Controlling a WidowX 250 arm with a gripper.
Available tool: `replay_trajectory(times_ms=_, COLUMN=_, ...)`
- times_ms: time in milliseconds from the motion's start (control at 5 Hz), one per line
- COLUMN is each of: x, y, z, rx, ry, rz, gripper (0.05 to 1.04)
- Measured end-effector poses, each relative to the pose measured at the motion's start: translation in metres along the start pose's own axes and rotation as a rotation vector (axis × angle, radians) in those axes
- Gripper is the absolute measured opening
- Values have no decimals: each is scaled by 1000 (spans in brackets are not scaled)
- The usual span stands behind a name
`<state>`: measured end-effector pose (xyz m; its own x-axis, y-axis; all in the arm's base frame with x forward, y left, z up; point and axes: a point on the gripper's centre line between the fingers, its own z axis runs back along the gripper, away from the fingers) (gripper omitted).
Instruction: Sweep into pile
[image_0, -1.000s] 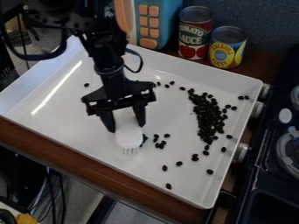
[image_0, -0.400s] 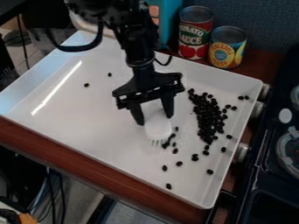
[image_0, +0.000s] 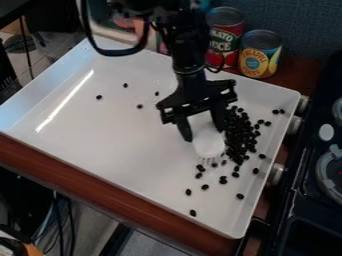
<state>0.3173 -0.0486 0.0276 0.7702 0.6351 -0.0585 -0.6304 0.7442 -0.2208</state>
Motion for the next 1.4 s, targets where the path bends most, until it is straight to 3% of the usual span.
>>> replay_trajectory(times_ms=200, x=-5, y=-12, z=2, rx=-3, ry=22, rz=-11, gripper=681)
replay_trajectory(times_ms=400, x=-3, y=-5, z=18, rx=-9, ry=10, rz=-36, gripper=681)
replay_trajectory(times_ms=600, x=13, y=17, z=70, rx=-68, ry=-76, rz=-57, gripper=680)
replay_trajectory(times_ms=800, x=26, y=51, z=106, rx=-62, ry=-99, rz=-108, gripper=681)
replay_trajectory(times_ms=1000, x=52, y=88, z=117, rx=43, ry=-115, rz=-188, gripper=680)
replay_trajectory(times_ms=1200, x=81, y=130, z=107, rx=181, ry=-147, rz=-256, gripper=681)
replay_trajectory(times_ms=1400, x=119, y=162, z=100, rx=267, ry=-178, rz=-325, gripper=681)
